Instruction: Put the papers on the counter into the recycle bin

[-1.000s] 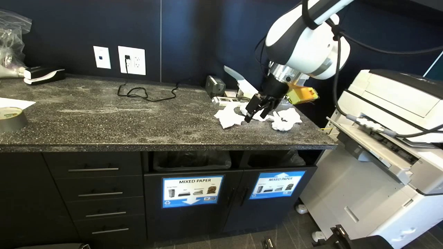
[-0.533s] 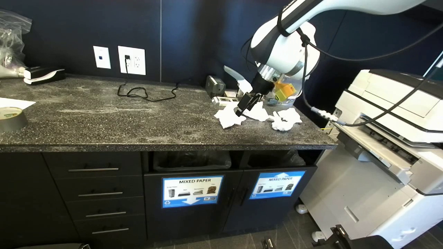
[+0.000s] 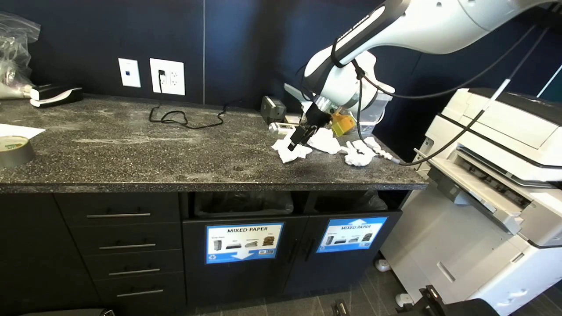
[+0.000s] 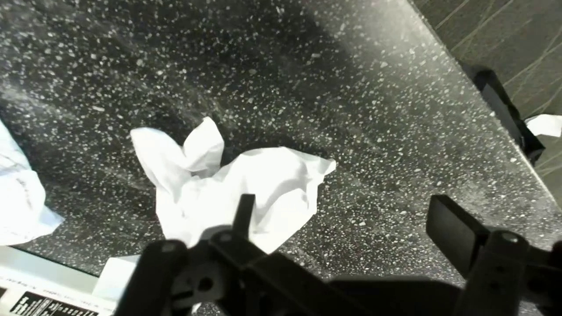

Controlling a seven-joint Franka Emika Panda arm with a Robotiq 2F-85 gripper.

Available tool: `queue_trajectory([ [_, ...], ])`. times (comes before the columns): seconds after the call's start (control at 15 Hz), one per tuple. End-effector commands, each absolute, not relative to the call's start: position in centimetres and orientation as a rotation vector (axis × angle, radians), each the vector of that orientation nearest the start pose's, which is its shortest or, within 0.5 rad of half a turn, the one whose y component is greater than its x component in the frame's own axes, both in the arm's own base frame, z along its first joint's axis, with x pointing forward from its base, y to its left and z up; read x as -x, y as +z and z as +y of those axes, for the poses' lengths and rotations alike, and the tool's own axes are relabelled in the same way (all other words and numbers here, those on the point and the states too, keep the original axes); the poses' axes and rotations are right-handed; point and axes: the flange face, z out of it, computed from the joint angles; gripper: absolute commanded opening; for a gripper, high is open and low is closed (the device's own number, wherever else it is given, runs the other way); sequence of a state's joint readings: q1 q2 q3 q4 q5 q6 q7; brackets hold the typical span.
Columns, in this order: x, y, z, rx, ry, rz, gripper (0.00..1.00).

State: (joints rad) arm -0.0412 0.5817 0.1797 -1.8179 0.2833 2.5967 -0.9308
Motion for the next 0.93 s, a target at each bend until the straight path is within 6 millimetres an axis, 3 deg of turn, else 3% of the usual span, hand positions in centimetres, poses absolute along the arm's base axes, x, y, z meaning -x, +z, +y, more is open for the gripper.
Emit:
queue_trajectory([
  [0.0, -69.7, 23.2, 7.9, 2.729, -0.453, -1.111, 1.0],
  [0.87, -73.8, 20.9, 7.9, 2.778, -0.498, -1.161, 1.0],
])
